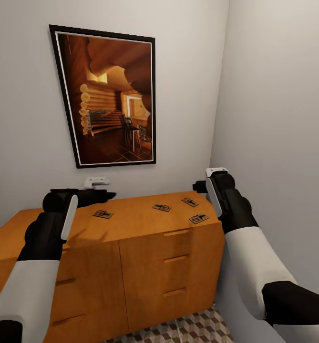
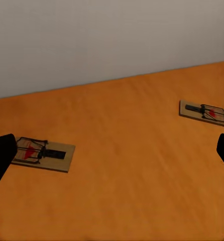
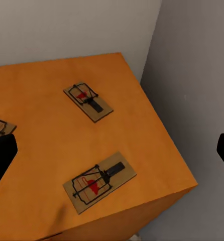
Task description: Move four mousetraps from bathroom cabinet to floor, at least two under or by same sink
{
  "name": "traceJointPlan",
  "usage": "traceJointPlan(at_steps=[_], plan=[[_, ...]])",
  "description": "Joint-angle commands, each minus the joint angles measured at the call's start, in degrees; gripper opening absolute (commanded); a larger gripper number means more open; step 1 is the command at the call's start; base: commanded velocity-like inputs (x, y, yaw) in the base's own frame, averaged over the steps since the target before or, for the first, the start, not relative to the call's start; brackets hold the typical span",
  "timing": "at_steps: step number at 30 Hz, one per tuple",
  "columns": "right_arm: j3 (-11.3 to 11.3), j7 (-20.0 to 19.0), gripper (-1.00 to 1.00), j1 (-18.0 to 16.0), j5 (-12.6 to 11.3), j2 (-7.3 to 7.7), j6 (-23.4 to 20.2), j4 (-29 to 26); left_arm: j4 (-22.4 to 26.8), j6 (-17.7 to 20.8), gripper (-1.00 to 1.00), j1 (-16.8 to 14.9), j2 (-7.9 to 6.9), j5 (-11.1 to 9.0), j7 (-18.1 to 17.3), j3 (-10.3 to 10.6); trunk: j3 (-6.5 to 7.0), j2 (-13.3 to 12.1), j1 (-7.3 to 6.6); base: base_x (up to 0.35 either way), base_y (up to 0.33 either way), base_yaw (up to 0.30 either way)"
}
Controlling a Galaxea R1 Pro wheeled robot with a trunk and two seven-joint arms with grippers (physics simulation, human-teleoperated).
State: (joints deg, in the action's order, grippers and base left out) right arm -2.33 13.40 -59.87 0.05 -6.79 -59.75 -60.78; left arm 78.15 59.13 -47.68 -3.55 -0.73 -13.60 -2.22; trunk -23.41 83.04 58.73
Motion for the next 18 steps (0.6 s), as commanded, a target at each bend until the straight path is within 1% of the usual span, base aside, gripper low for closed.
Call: traceJointPlan(at_steps=[1,9,18], plan=[[0.0,0.1,1.0,-0.1,0.0,0.07,-0.3,0.0,0.0,0.3,1.0,0.0,0.13,-0.1,-0.1,0.0,-0.07,0.0,0.0,0.0,0.0,0.0],[0.1,-1.5,1.0,-0.1,0.0,0.39,-0.3,0.0,0.2,0.4,1.0,0.0,1.01,-0.1,-0.1,-0.1,-0.07,0.0,0.0,0.0,0.0,0.0],[0.1,-2.7,1.0,-0.1,0.0,0.52,-0.3,0.0,0.2,0.4,1.0,0.0,1.36,-0.1,-0.1,0.0,-0.07,0.0,0.0,0.0,0.0,0.0]])
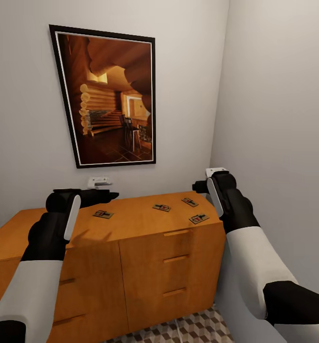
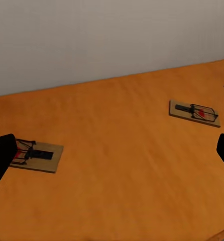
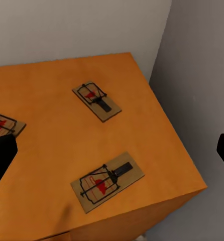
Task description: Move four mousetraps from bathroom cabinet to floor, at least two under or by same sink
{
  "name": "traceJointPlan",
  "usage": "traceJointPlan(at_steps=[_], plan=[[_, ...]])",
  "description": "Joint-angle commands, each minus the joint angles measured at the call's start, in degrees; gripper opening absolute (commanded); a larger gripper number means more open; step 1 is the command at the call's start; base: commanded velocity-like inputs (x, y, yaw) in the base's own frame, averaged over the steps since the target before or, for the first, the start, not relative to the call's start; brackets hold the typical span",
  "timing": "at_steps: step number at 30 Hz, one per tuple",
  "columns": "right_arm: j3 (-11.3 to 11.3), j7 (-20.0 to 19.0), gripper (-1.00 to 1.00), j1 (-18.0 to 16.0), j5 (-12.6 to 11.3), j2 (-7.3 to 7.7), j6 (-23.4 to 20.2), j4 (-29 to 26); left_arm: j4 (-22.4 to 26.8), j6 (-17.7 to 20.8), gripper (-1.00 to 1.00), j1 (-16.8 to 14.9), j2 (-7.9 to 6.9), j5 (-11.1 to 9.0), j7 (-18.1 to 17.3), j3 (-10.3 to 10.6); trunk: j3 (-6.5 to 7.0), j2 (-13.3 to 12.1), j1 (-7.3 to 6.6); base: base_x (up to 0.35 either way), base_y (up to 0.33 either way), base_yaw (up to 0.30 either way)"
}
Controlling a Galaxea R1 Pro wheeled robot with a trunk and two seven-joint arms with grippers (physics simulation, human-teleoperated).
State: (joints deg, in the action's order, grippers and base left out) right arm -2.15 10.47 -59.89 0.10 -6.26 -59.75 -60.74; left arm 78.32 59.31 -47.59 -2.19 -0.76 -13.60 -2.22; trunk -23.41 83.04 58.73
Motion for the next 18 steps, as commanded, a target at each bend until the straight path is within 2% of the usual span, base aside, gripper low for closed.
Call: traceJointPlan(at_steps=[1,18], plan=[[-0.1,0.1,1.0,0.0,0.0,0.0,-0.2,0.0,0.0,0.3,1.0,0.0,0.02,-0.1,-0.1,0.0,-0.07,0.0,0.0,0.0,0.0,0.0],[-0.1,-0.1,1.0,0.0,0.1,0.02,-0.2,0.0,0.0,0.2,1.0,0.0,0.04,0.0,-0.1,-0.1,-0.07,0.0,0.0,0.002,0.0,0.0]])
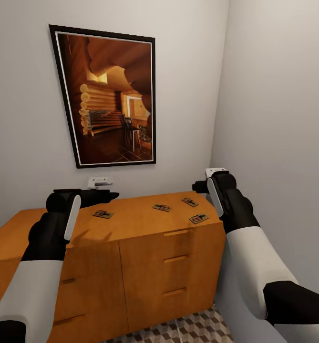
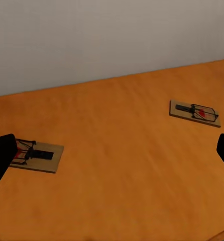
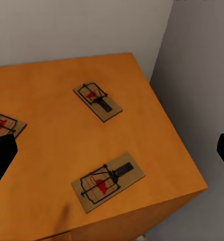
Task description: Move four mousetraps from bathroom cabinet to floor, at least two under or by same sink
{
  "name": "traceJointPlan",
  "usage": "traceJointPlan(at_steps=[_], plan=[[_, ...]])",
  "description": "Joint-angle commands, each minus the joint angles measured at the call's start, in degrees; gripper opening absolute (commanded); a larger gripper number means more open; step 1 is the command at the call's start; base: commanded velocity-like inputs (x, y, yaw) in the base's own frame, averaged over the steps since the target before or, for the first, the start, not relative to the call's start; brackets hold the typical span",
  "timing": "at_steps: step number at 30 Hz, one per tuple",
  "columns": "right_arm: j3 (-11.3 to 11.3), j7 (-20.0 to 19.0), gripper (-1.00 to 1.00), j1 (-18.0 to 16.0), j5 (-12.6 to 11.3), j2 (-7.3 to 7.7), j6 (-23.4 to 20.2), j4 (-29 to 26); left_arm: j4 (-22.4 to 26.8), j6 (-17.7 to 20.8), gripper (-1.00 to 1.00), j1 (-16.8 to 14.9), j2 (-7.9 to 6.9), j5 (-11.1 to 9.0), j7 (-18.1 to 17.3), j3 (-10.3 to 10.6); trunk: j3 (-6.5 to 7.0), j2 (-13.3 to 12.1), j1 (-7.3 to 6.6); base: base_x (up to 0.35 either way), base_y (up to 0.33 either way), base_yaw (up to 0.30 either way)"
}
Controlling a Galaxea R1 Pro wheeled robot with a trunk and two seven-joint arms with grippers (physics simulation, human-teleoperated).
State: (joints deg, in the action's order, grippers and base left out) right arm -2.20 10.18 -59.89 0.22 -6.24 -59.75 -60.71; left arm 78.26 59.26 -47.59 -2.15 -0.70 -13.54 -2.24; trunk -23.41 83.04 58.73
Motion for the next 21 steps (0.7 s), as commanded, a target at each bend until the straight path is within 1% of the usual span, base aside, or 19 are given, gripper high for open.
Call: traceJointPlan(at_steps=[1,5,13,21], plan=[[-0.1,0.2,1.0,0.0,0.0,0.0,-0.2,0.0,0.0,0.3,1.0,0.0,-0.01,0.0,-0.1,0.0,-0.07,0.0,0.0,0.054,0.0,0.0],[-0.1,0.2,1.0,0.0,0.0,0.0,-0.2,0.0,-0.2,0.3,1.0,0.0,-0.03,0.0,-0.1,0.0,-0.07,0.0,0.0,0.151,0.0,0.0],[-0.1,0.1,1.0,0.0,0.1,0.0,-0.2,0.0,-0.7,0.2,1.0,0.0,-0.02,0.0,-0.1,0.0,-0.07,0.0,0.0,0.234,0.0,0.0],[-0.1,0.2,1.0,0.0,0.3,0.0,-0.2,0.0,-0.9,0.2,1.0,0.0,0.02,0.0,-0.1,0.0,-0.07,0.0,0.0,0.074,0.0,0.0]])
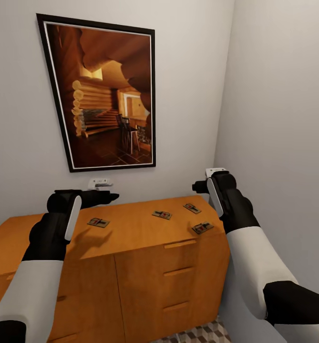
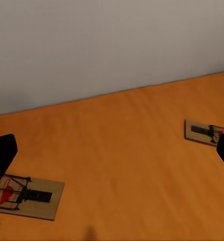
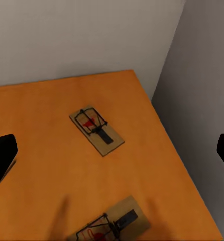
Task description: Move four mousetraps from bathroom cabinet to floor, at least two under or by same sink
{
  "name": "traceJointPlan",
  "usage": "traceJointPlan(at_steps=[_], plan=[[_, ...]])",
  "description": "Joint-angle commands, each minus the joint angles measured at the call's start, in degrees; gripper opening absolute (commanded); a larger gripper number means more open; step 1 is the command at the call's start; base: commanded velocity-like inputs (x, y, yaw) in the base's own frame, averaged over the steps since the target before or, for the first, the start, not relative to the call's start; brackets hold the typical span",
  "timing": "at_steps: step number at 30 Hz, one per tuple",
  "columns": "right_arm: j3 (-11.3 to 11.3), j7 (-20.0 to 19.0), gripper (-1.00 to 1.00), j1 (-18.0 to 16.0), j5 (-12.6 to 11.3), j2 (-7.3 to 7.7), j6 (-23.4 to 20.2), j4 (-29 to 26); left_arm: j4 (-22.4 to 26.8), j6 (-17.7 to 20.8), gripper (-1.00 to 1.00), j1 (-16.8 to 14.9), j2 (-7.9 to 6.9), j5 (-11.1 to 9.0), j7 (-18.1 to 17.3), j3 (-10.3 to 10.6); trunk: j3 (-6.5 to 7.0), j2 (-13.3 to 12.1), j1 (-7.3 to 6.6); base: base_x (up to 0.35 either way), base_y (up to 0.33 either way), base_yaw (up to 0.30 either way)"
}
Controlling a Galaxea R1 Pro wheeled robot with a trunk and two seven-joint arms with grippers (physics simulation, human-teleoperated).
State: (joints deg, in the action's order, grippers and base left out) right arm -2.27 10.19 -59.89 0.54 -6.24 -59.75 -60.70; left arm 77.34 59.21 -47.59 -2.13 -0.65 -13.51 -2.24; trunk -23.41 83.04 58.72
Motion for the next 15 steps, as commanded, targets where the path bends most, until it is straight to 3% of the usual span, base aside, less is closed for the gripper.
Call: traceJointPlan(at_steps=[1,15], plan=[[-0.1,0.2,1.0,0.0,0.0,0.0,-0.3,0.0,0.0,0.3,1.0,0.0,0.0,-0.1,-0.1,0.0,-0.07,0.0,0.0,0.03,0.0,0.0],[0.1,0.2,1.0,0.0,0.0,0.05,-0.3,0.0,-4.2,0.2,1.0,0.0,0.09,0.0,-0.2,0.2,-0.07,0.0,0.0,0.008,0.0,0.0]])
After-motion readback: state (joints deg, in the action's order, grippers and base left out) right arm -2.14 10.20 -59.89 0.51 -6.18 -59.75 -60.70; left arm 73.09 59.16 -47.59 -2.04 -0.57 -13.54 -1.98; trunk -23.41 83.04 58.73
